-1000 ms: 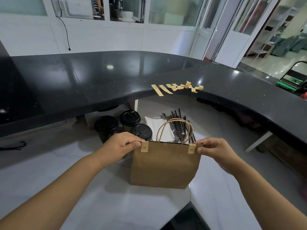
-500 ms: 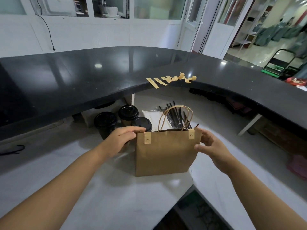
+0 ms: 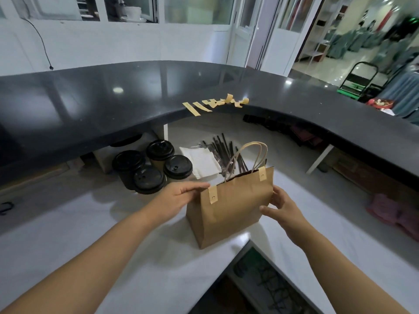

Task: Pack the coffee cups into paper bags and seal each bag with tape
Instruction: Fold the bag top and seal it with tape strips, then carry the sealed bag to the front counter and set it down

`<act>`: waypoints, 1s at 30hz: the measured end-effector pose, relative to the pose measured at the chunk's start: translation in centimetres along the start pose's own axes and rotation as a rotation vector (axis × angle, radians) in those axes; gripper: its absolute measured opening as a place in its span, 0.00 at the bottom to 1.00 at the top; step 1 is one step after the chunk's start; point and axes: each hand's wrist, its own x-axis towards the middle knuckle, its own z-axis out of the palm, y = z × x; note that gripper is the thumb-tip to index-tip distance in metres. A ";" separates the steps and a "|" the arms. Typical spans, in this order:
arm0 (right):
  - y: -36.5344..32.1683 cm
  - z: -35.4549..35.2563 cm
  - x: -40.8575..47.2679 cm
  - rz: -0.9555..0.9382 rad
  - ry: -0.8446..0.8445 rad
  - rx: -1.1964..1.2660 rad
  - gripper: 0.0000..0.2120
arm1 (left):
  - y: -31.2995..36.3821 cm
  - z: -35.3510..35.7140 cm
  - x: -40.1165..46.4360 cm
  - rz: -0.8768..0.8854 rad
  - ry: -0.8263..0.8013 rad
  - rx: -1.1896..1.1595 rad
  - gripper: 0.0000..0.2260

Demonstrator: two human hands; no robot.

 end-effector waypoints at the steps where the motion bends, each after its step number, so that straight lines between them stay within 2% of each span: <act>1: 0.3 -0.6 0.0 0.006 0.008 -0.002 0.31 | 0.1 0.8 0.1 -0.002 -0.003 0.007 0.14; 8: 2.1 -4.8 -1.6 0.035 0.095 -0.024 0.44 | 1.1 7.1 1.0 0.000 -0.016 0.000 0.14; 16: 4.3 -8.5 -3.8 0.119 0.074 -0.049 0.42 | 2.6 14.8 1.9 -0.032 0.043 -0.001 0.14; 22: 5.2 -10.3 -5.0 0.143 0.053 -0.045 0.36 | 3.9 19.0 2.6 -0.066 0.058 0.079 0.14; 26: 6.1 -11.1 -6.0 0.146 0.047 -0.017 0.33 | 4.1 20.3 2.3 -0.085 0.091 0.051 0.14; 30: 7.0 -10.9 -7.0 0.165 0.039 -0.045 0.29 | 4.3 21.3 1.7 -0.198 0.090 -0.036 0.16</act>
